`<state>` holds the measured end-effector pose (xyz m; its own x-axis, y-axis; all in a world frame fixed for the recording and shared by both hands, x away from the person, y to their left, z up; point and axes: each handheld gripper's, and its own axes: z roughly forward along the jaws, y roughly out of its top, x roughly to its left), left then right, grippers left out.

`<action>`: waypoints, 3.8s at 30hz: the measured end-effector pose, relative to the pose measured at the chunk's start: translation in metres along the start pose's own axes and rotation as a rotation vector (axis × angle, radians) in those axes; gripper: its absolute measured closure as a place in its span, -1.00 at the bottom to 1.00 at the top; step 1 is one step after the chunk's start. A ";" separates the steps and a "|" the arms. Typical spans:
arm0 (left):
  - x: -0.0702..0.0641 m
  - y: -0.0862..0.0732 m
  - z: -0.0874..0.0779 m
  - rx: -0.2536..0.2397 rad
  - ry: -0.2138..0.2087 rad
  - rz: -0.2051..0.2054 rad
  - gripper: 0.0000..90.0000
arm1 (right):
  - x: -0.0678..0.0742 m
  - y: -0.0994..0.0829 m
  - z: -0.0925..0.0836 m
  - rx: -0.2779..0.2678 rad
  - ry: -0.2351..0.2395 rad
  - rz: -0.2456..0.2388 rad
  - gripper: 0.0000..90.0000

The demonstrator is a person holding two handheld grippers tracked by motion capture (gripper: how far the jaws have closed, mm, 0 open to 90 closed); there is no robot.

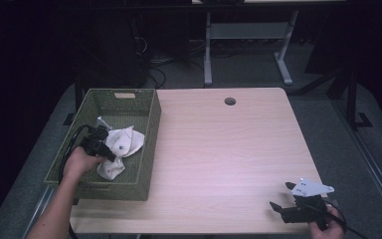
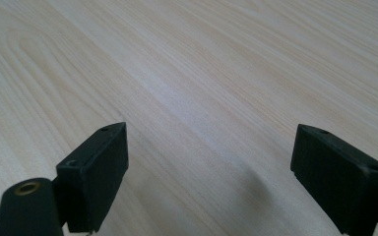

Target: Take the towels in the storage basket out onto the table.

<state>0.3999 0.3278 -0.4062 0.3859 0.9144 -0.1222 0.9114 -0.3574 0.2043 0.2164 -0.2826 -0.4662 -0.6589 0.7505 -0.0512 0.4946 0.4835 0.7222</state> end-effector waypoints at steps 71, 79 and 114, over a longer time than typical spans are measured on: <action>-0.035 -0.007 -0.137 -0.466 -0.252 0.110 0.74 | -0.002 -0.001 0.001 0.005 -0.017 0.027 -0.69; -0.050 0.003 -0.140 -0.481 -0.280 0.143 0.74 | -0.002 -0.001 0.001 0.005 -0.017 0.027 -0.69; -0.109 0.031 -0.131 -0.444 -0.316 0.275 0.74 | -0.002 -0.001 -0.001 0.011 -0.019 0.018 -0.69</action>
<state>0.3672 0.2417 -0.2593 0.6848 0.6746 -0.2758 0.6514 -0.3969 0.6466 0.2171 -0.2852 -0.4662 -0.6390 0.7675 -0.0518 0.5122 0.4747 0.7158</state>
